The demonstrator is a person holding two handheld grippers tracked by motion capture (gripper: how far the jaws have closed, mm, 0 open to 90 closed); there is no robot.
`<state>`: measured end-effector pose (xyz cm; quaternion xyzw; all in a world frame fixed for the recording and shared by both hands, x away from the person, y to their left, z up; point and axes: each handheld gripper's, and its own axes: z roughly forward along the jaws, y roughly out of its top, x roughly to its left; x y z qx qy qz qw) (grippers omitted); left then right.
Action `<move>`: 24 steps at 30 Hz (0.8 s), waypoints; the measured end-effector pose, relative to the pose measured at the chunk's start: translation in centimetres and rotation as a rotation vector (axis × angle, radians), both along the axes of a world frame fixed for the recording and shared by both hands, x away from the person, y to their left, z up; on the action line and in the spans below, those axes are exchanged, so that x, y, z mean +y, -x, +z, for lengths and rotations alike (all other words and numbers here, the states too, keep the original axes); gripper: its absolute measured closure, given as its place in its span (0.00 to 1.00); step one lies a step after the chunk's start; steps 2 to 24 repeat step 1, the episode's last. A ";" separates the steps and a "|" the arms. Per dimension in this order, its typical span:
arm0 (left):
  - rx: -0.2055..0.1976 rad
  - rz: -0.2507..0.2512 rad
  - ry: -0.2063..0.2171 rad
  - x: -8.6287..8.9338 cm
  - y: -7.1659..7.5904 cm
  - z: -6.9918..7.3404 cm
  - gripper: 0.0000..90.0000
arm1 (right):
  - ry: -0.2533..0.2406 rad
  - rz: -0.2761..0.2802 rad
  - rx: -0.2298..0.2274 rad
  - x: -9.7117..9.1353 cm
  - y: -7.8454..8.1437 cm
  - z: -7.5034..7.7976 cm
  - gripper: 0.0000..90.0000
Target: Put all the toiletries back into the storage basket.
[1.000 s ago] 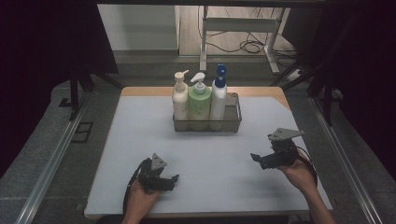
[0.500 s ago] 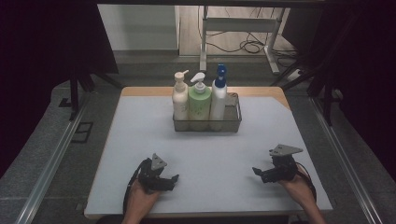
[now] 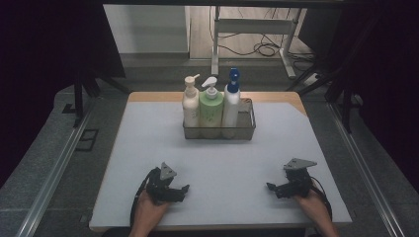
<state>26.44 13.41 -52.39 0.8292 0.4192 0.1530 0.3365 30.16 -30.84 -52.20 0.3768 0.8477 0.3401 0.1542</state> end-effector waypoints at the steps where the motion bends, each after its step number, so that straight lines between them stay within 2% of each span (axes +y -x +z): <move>1: 0.000 0.000 0.000 0.0 0.0 0.0 0.14 | -0.001 -0.001 0.002 0.0 0.0 0.0 0.00; 24: 0.000 0.000 0.000 0.0 0.0 0.0 0.14 | -0.001 -0.001 0.002 0.0 0.0 0.0 0.00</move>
